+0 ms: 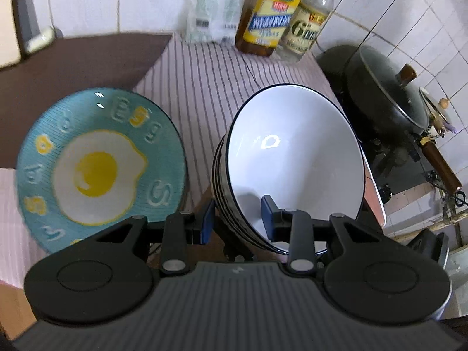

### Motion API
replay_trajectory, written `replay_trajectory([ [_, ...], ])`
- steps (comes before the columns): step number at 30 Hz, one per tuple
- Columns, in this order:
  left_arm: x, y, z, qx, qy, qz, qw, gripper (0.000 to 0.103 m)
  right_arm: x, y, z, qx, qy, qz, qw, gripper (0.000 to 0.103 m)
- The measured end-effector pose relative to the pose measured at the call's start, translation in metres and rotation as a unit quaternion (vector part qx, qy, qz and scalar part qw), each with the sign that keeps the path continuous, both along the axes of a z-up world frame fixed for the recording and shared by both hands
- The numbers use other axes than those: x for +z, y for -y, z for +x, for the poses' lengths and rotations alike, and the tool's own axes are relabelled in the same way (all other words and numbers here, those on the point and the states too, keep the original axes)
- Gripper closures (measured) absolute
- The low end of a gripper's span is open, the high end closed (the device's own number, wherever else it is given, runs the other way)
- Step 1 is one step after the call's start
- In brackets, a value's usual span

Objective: Organize plates and bowls
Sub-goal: 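Lift the bowl stack and carry it over the egg plate, then lower the bowl stack onto the blue egg plate with both grippers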

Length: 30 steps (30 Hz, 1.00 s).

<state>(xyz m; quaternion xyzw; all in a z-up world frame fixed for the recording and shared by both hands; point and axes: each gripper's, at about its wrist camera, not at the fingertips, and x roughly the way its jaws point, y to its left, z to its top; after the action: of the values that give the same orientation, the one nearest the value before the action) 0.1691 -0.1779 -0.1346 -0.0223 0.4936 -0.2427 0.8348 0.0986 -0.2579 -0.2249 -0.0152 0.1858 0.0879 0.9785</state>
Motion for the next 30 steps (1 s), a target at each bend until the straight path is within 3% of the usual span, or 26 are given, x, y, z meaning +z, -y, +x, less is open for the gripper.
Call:
replay_trajectory([
  [8,0.049,-0.043,-0.015,0.03,0.03,-0.001,0.9991,0.071,0.039,-0.04,0.0,0.041,0.016,-0.018,0.999,0.0],
  [15,0.076,-0.088,-0.019,0.061,0.061,0.023,0.996,0.07,0.061,-0.084,0.016,0.081,0.026,-0.014,0.996,0.0],
  [21,0.077,-0.124,-0.014,0.092,0.062,0.032,0.9933,0.071,0.064,-0.119,0.031,0.114,0.021,-0.013,0.993,0.0],
  [30,0.056,-0.141,0.008,0.103,0.045,0.027,0.9932,0.071,0.049,-0.136,0.046,0.118,-0.002,-0.021,0.993,0.0],
])
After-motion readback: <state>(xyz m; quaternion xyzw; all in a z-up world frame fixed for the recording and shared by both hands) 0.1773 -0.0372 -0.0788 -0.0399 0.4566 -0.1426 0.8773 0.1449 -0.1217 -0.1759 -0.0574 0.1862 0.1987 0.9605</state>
